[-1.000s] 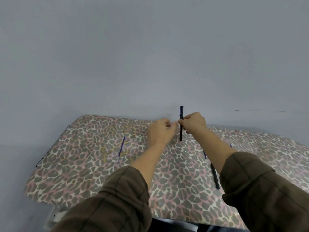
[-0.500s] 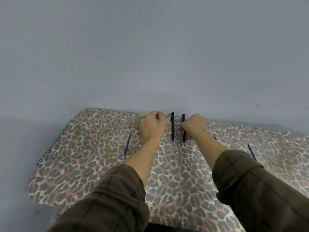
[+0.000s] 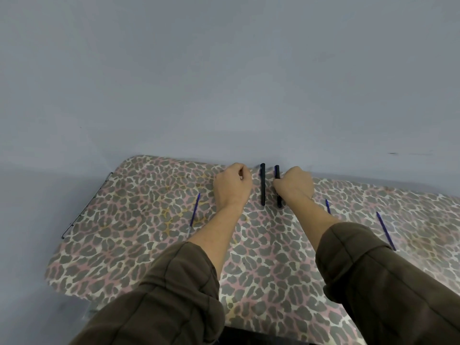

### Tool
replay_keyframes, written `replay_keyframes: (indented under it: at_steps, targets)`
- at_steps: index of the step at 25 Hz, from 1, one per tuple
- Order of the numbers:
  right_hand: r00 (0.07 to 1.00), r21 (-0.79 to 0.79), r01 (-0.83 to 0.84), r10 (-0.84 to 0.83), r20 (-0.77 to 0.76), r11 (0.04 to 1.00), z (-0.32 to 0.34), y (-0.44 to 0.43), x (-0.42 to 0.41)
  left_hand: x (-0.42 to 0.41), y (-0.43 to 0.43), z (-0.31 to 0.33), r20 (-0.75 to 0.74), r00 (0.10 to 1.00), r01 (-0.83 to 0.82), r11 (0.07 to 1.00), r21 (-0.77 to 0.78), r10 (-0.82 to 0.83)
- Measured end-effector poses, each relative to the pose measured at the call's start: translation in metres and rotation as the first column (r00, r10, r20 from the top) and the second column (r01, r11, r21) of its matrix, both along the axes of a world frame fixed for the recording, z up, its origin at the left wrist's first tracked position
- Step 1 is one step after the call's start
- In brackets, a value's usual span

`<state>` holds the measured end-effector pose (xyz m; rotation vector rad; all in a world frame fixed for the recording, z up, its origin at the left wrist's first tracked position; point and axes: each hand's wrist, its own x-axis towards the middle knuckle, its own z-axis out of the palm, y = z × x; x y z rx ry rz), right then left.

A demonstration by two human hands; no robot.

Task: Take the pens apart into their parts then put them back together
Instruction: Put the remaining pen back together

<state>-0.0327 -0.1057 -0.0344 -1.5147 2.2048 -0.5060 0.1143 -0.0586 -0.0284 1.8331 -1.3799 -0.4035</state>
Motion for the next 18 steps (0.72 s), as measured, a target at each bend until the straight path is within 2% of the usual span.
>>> replay_keyframes:
  at_steps: [11,15,18]
  targets:
    - [1.0,-0.001,-0.003,0.003,0.026,1.0,0.004,0.005,-0.001,0.008,0.012,0.001,0.006,1.0,0.001,1.0,0.025,-0.001]
    - [0.997,-0.021,-0.004,0.005,0.074,1.0,0.022,0.012,-0.02,0.004,0.013,0.006,0.013,1.0,-0.008,1.0,0.029,0.007]
    - [0.999,-0.016,-0.022,0.023,0.048,1.0,0.047,0.022,-0.045,-0.018,0.014,0.019,0.016,0.998,0.064,0.997,0.038,-0.064]
